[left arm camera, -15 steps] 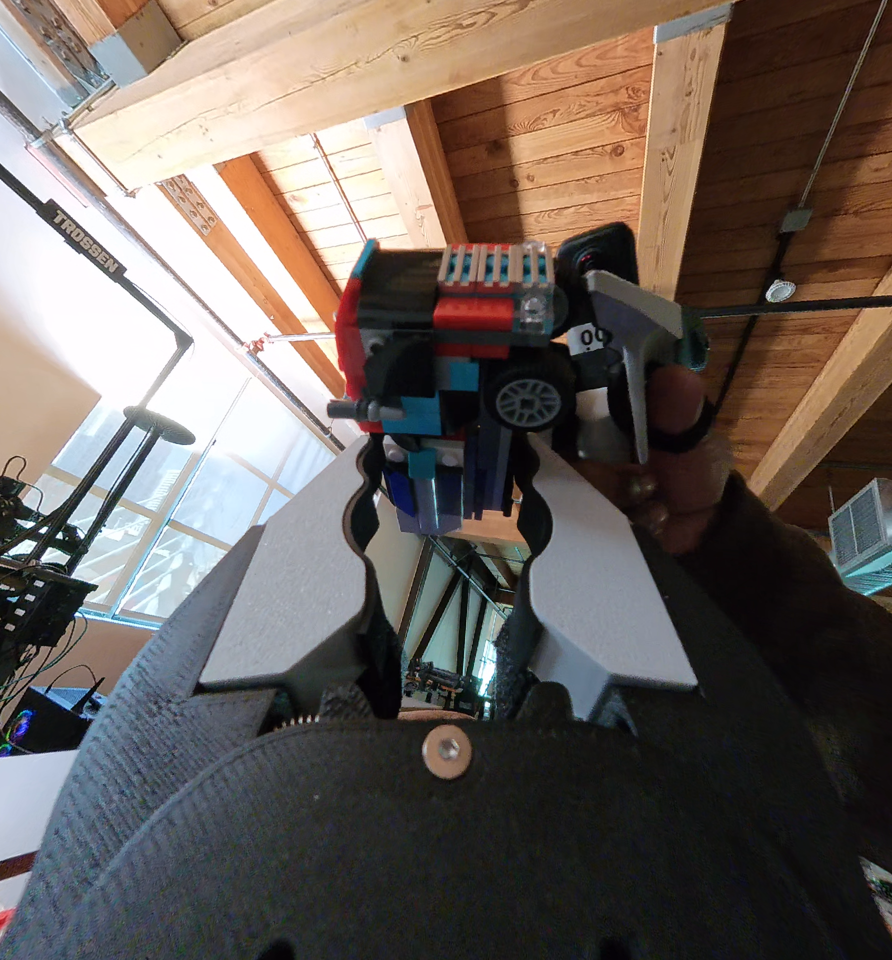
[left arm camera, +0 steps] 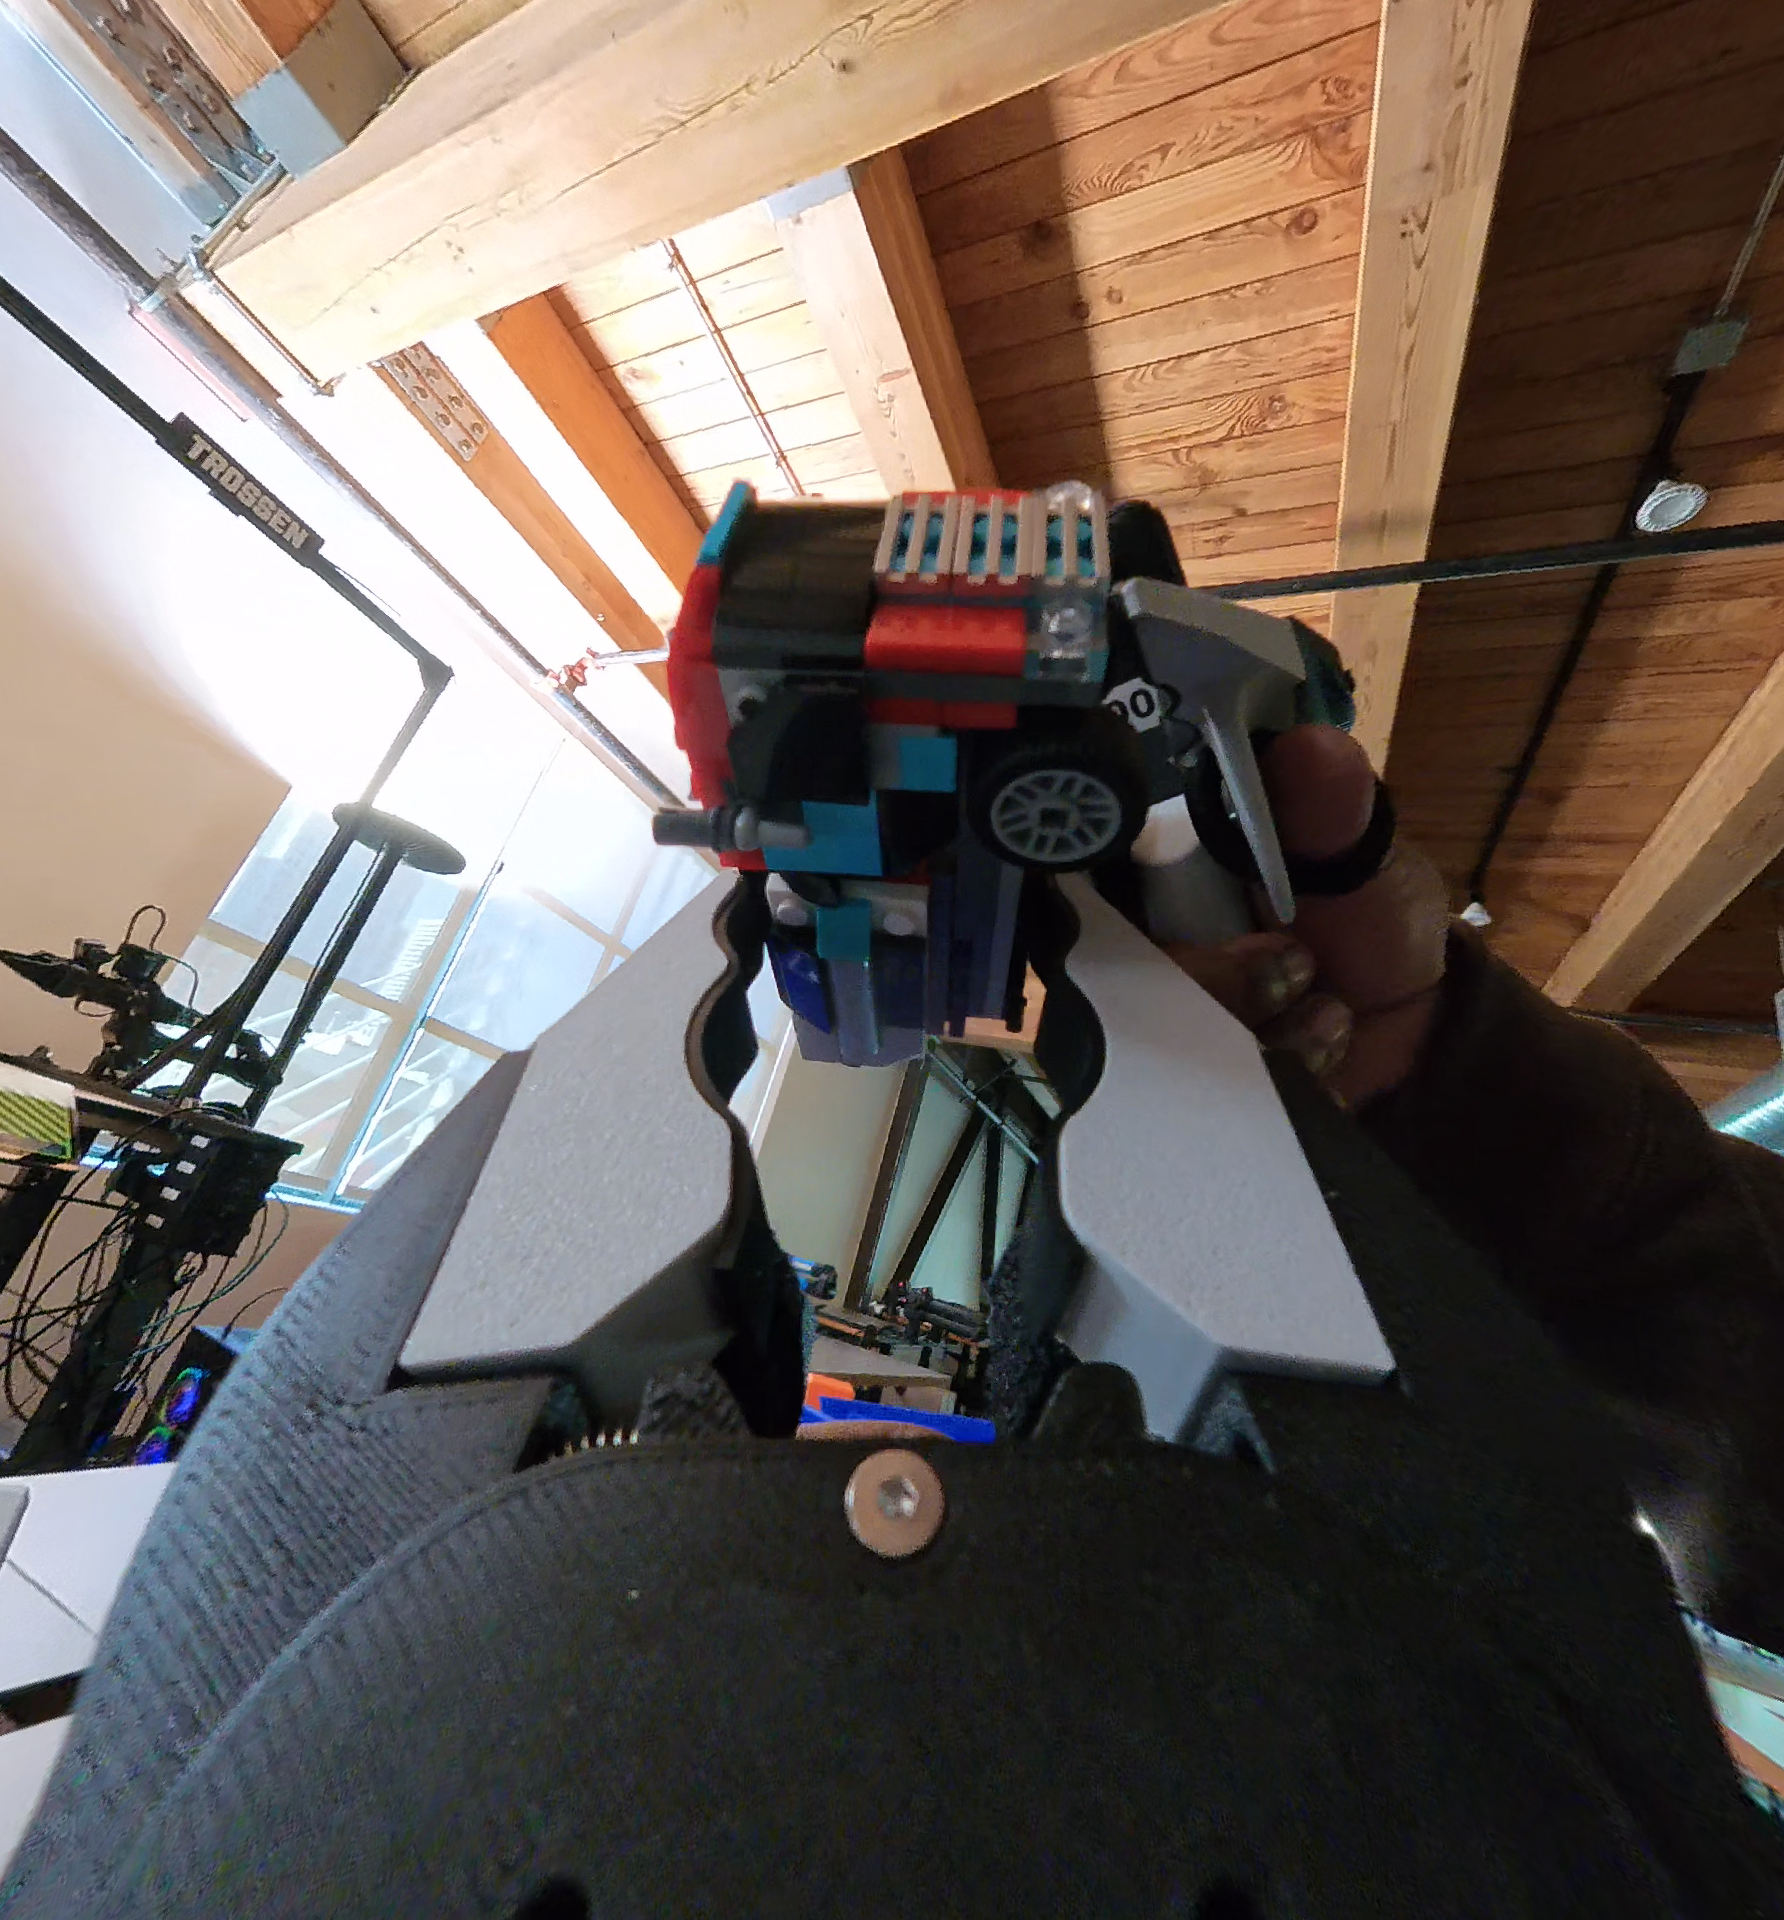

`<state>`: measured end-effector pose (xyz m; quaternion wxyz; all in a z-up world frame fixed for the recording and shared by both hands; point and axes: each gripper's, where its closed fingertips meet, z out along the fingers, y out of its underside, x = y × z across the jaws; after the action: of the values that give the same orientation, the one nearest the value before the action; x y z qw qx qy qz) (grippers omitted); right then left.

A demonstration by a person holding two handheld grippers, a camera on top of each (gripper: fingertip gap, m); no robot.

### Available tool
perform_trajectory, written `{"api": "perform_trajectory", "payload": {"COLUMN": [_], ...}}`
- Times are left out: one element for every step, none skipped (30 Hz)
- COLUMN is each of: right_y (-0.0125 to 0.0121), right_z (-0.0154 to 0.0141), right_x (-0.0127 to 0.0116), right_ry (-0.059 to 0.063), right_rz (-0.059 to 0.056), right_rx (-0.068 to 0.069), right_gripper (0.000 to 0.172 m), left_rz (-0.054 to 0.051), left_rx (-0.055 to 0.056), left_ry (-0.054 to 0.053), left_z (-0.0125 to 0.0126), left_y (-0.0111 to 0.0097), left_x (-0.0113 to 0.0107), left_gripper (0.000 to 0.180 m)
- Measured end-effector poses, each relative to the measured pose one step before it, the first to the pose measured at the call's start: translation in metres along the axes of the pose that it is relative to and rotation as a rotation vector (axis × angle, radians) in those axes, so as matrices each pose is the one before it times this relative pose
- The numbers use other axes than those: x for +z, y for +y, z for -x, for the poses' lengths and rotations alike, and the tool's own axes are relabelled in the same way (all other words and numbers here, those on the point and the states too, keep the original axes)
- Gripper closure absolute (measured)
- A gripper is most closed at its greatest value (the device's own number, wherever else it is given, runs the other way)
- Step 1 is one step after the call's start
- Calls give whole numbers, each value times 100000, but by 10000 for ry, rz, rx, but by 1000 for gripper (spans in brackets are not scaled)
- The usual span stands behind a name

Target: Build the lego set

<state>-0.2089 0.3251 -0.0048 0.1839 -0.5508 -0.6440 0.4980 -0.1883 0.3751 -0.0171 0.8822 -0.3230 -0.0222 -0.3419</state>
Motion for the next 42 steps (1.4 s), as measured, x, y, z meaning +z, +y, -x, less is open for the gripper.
{"api": "perform_trajectory", "payload": {"right_y": [-101,-62,-14,18,46,37,2,-21,34,59,82,65,32,34,49,52,41,28,33,18,21,25,25,10,27,8,13,13,17,22,11,21,18,20,30,50,99,83,63,79,56,31], "right_z": [-85,-74,-79,-102,-93,-88,-42,-24,-60,-87,-55,-27,-11,-1,-6,-21,-48,-32,-32,-65,-66,-40,-58,-70,-67,-67,-61,-65,-65,-64,-45,-63,-56,-50,-44,-109,-118,-84,-73,-40,-6,6], "right_x": [-28,-21,-6,11,32,31,32,34,40,58,59,48,36,43,31,39,6,3,-10,-22,-30,-33,-44,-35,-40,-38,-37,-36,-44,-35,-44,-46,-37,-29,-35,-22,-21,-22,-25,-30,-28,-28], "right_ry": [-76,-56,-32,2,23,27,13,11,47,71,54,35,19,11,19,38,58,59,63,87,86,71,89,107,93,78,75,67,54,42,33,32,33,30,27,64,72,39,26,23,3,-7], "right_rz": [-111,-80,-42,-11,25,33,11,14,47,73,83,75,51,48,63,64,57,58,54,56,54,58,59,58,56,48,42,37,30,23,17,19,20,26,33,54,78,67,58,61,50,38], "right_rx": [174,125,100,64,33,29,23,9,-12,-28,-24,-19,-17,-14,-23,-33,-41,-51,-51,-57,-65,-58,-68,-77,-68,-54,-51,-44,-29,-18,-15,-12,-11,-16,-14,-20,-38,-16,-15,-34,-29,-21], "right_gripper": [150,150,150,150,150,150,150,150,150,150,150,150,150,150,150,150,150,150,150,150,150,150,150,150,150,150,150,150,150,150,150,150,150,150,150,150,149,150,150,149,149,150], "left_rz": [52,63,74,78,49,59,45,37,38,16,25,9,0,24,36,40,40,24,30,71,49,50,62,77,63,69,72,75,76,79,71,73,61,55,31,6,9,12,50,57,30,34], "left_rx": [47,52,44,50,50,42,20,7,-1,-19,-4,9,4,6,25,29,6,-6,6,16,36,38,35,55,45,30,52,75,63,64,67,64,50,38,30,-7,-21,9,24,51,15,11], "left_ry": [-70,-88,-79,-69,-44,-48,-45,-42,-47,-42,-31,-17,-6,-1,-6,-11,-25,-4,-14,-42,-27,-36,-60,-58,-28,-30,-47,-55,-51,-41,-39,-35,-20,-11,-9,7,-13,-11,-12,-19,-4,-10], "left_z": [112,140,127,117,68,79,88,96,117,113,94,60,38,34,12,13,25,11,28,63,40,56,91,79,47,49,59,74,65,54,59,52,31,28,15,6,57,46,46,43,30,25], "left_y": [68,77,97,120,86,111,85,91,87,69,57,7,-12,15,38,49,59,45,40,89,43,32,65,84,53,55,52,55,62,53,47,49,51,57,44,3,4,20,58,71,40,58], "left_x": [4,18,16,13,7,13,2,-10,-21,-29,-19,-26,-12,6,12,11,10,-4,7,8,3,-6,0,7,13,20,14,7,12,1,13,11,14,10,2,0,-7,-11,5,3,-2,21], "left_gripper": [127,127,127,127,127,127,127,127,127,127,127,127,127,128,128,128,128,128,128,128,128,128,128,128,128,128,128,128,128,128,128,128,128,128,128,128,128,128,128,128,128,128]}}
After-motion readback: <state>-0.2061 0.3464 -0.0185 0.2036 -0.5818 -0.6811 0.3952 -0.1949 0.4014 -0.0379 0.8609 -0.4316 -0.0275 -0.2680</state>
